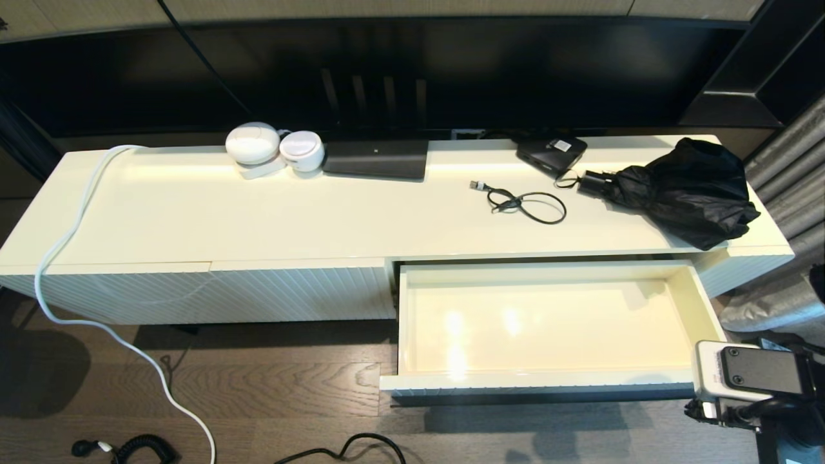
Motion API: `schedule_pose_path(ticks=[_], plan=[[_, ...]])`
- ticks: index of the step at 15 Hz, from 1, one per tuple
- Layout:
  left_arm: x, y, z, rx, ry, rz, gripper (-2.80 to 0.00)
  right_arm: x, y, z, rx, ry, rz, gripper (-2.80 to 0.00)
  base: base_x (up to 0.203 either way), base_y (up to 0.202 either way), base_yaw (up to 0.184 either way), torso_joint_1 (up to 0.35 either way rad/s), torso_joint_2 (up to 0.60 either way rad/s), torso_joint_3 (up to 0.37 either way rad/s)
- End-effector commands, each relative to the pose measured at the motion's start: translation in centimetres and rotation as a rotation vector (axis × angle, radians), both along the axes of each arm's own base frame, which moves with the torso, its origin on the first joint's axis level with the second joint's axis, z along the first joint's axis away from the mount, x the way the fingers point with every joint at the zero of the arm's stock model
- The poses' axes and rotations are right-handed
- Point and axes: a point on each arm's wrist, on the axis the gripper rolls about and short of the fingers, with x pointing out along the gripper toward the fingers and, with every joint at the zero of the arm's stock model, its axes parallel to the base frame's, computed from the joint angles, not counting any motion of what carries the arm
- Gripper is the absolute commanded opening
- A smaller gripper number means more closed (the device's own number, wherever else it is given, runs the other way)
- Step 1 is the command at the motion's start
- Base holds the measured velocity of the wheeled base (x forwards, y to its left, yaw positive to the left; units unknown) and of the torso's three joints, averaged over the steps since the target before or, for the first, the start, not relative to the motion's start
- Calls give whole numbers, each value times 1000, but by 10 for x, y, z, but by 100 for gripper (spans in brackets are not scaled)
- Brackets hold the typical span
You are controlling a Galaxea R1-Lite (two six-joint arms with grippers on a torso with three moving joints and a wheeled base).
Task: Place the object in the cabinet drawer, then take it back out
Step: Close the drawer
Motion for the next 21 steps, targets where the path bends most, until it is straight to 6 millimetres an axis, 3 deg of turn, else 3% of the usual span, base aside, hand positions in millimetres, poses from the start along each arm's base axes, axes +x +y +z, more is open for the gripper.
schedule_pose_path(ticks=[1, 4, 9, 13, 21], plan=[[0, 0, 0, -1, 0, 0, -280, 12, 1, -16, -3, -10, -10, -280, 0, 0, 0, 0, 0, 0], [0, 0, 0, -1, 1, 0, -280, 35, 3, -47, 6, -75, -26, -280, 0, 0, 0, 0, 0, 0], [0, 0, 0, -1, 0, 0, -280, 46, 9, -68, -3, -187, -26, -280, 0, 0, 0, 0, 0, 0], [0, 0, 0, -1, 0, 0, -280, 39, 11, -86, -22, -232, -17, -280, 0, 0, 0, 0, 0, 0], [0, 0, 0, -1, 0, 2, -280, 25, 10, -93, -36, -237, 9, -280, 0, 0, 0, 0, 0, 0]])
